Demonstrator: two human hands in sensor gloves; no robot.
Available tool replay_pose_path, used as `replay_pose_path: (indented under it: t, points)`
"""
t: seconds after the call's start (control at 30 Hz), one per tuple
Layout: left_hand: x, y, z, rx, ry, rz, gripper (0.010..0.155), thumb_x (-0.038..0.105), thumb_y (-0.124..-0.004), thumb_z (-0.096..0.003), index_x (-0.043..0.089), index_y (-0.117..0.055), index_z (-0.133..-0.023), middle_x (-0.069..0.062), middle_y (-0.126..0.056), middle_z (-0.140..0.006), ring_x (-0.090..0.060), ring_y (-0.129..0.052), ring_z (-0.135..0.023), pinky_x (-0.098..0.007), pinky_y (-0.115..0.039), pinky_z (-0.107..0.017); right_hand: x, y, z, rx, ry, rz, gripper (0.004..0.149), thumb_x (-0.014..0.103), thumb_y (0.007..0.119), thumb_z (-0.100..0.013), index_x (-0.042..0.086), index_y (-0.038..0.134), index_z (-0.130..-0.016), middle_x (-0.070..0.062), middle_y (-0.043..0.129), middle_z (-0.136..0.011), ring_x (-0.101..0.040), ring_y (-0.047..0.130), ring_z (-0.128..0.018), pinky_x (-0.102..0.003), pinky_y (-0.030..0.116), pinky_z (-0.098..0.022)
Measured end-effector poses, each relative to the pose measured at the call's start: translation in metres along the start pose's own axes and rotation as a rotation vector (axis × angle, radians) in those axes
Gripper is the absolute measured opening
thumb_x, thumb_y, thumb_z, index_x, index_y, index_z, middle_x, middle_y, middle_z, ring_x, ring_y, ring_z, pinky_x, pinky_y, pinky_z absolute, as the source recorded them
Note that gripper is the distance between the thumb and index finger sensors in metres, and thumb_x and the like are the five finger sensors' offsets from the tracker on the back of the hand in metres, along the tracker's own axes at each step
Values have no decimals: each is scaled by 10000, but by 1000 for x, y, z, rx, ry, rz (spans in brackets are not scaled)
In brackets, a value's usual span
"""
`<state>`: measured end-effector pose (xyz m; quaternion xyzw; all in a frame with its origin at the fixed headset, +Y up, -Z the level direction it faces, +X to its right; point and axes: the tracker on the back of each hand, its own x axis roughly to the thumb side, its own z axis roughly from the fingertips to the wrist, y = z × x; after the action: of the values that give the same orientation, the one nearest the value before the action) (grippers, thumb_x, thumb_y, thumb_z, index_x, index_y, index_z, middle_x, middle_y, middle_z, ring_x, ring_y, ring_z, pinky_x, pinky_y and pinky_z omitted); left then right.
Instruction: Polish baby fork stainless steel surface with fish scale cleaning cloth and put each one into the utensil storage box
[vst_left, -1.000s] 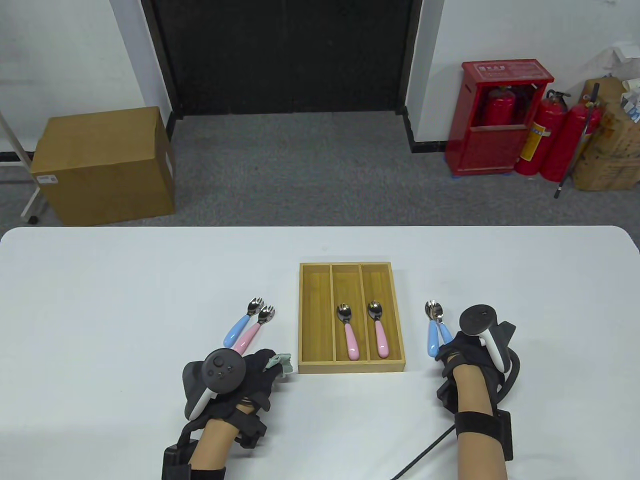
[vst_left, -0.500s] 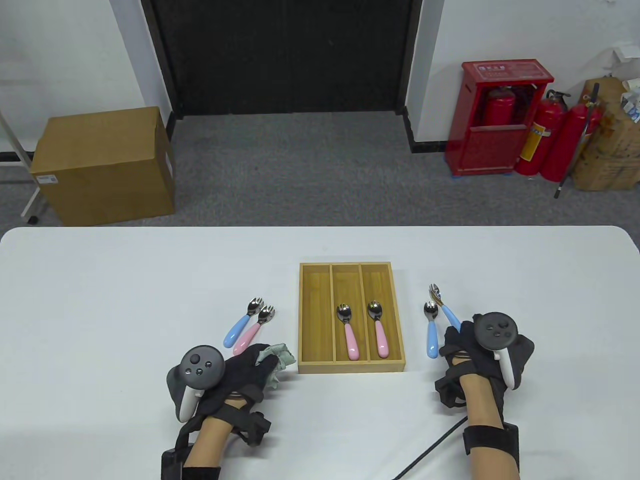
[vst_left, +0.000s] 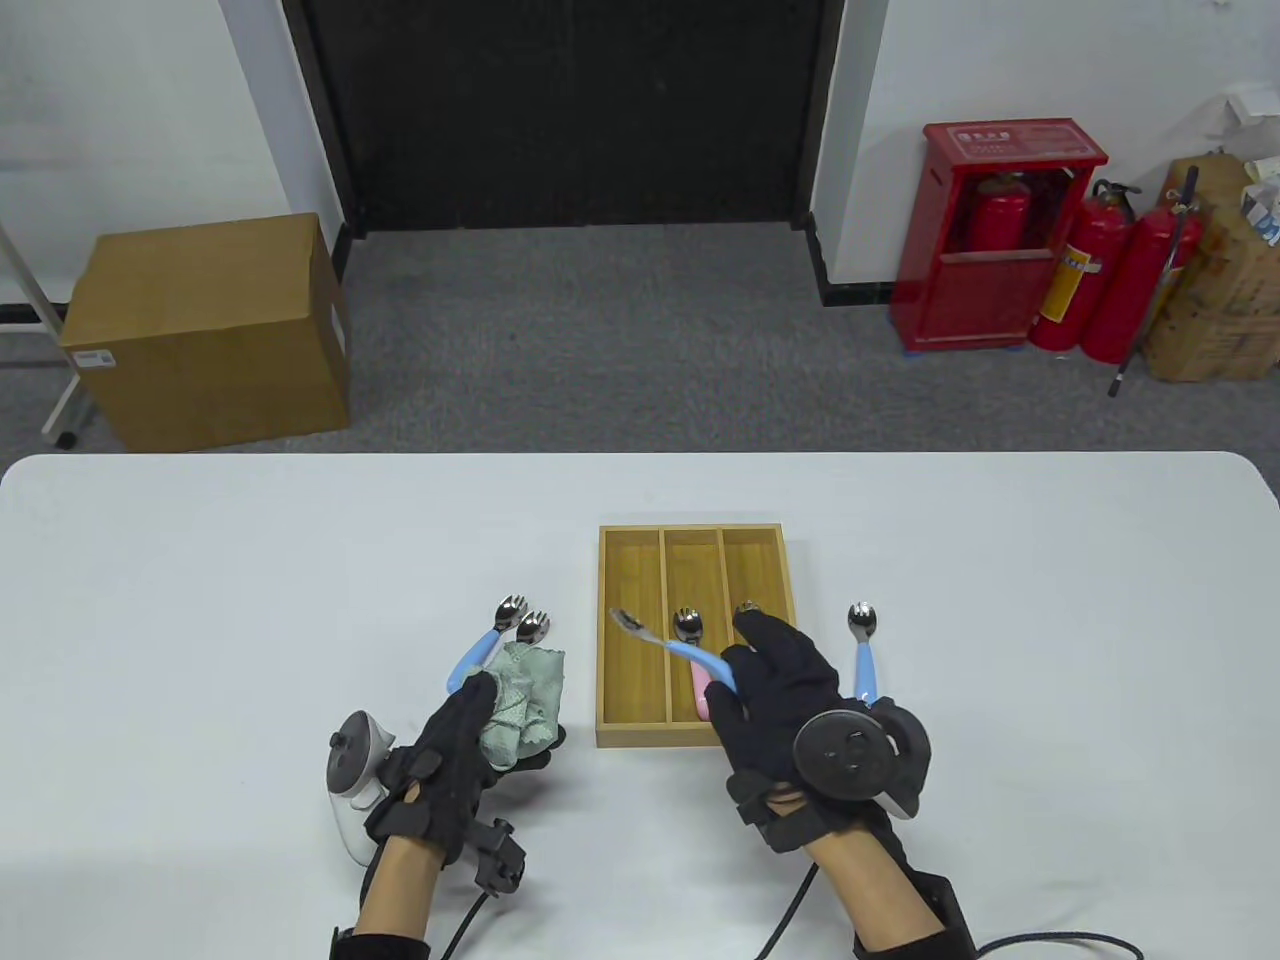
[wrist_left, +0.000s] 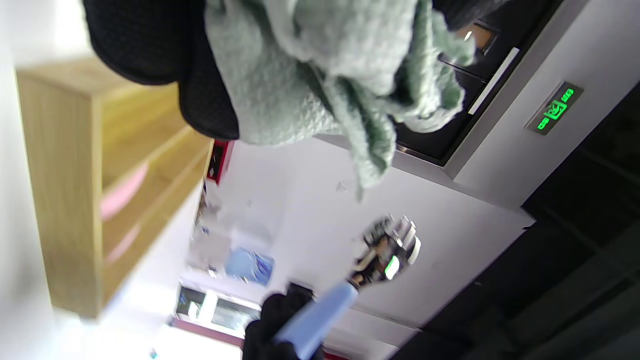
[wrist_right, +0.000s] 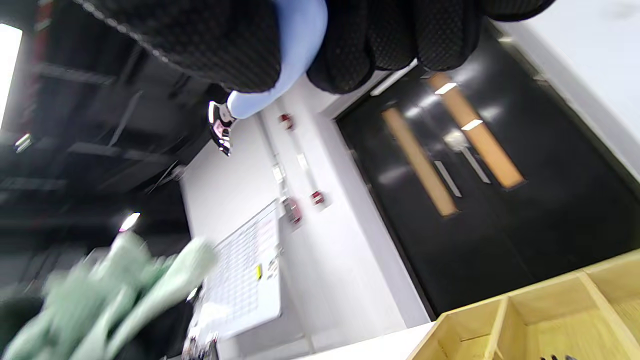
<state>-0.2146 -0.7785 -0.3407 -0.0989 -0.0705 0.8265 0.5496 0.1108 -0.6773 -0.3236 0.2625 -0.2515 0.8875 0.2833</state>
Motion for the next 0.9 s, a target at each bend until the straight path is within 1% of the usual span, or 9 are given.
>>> replay_pose_path:
  t: [0.17,0.33,0.43,0.53,0.63,0.7,0.77,0.87,0.9]
  points:
    - [-8,-9,-2,-96,32,117,679,593,-521,-591,96,-637,-1040,-127,-883,-941,-302,-1028,-738,-517,-802,-551,25,12,6,57,-194,199,472,362,811,-446,18,818,-768,-226,622,-984,-500,649,-838,-683,512,-603]
    - [-13,-20,-2,-155,81,81,720,614,-478,-590,74,-623,-1044,-152,-873,-943,-309,-1028,-739,-521,-803,-545,44,19,11,56,-349,357,472,348,816,-445,11,810,-775,-226,618,-984,-503,633,-845,-687,488,-615]
    - [-15,-30,-3,-214,123,30,743,656,-528,-605,75,-578,-1065,-156,-855,-951,-306,-1012,-747,-516,-796,-548,62,26,16,52,-485,590,473,362,817,-443,27,813,-777,-208,626,-985,-488,642,-849,-680,485,-626]
    - [-15,-35,-3,-235,162,-61,760,656,-652,-604,77,-498,-1071,-112,-878,-893,-245,-1020,-695,-480,-813,-524,73,32,20,10,-578,716,472,379,818,-430,60,818,-778,-182,652,-975,-458,682,-837,-660,521,-623]
    - [-9,-33,-5,-198,157,-144,678,564,-769,-573,112,-565,-1035,-51,-922,-823,-177,-1043,-636,-450,-837,-509,76,35,22,24,-586,692,480,373,817,-430,62,795,-795,-181,634,-981,-456,672,-843,-659,516,-626]
    - [-5,-34,-6,-200,158,-163,592,482,-809,-565,141,-615,-1008,-49,-921,-828,-188,-1039,-640,-460,-827,-521,76,39,22,60,-585,657,480,381,815,-431,78,786,-802,-179,625,-988,-452,667,-850,-658,516,-629]
    - [-2,-37,-6,-161,131,-232,522,422,-830,-546,182,-666,-979,-29,-932,-828,-195,-1042,-636,-467,-825,-524,74,42,21,105,-555,589,480,396,807,-432,88,782,-798,-176,618,-993,-448,667,-855,-654,523,-628]
    - [5,-38,-6,-91,50,-303,476,393,-843,-523,229,-714,-951,-15,-940,-823,-207,-1038,-626,-472,-816,-530,64,47,17,243,-373,399,546,456,778,-439,81,752,-835,-193,572,-1021,-465,630,-877,-670,489,-638]
    - [7,-37,-6,-70,28,-331,472,392,-847,-512,240,-725,-942,-10,-948,-814,-205,-1041,-618,-473,-819,-527,60,47,16,268,-326,338,552,458,762,-444,82,742,-847,-199,565,-1025,-473,621,-880,-674,482,-639]
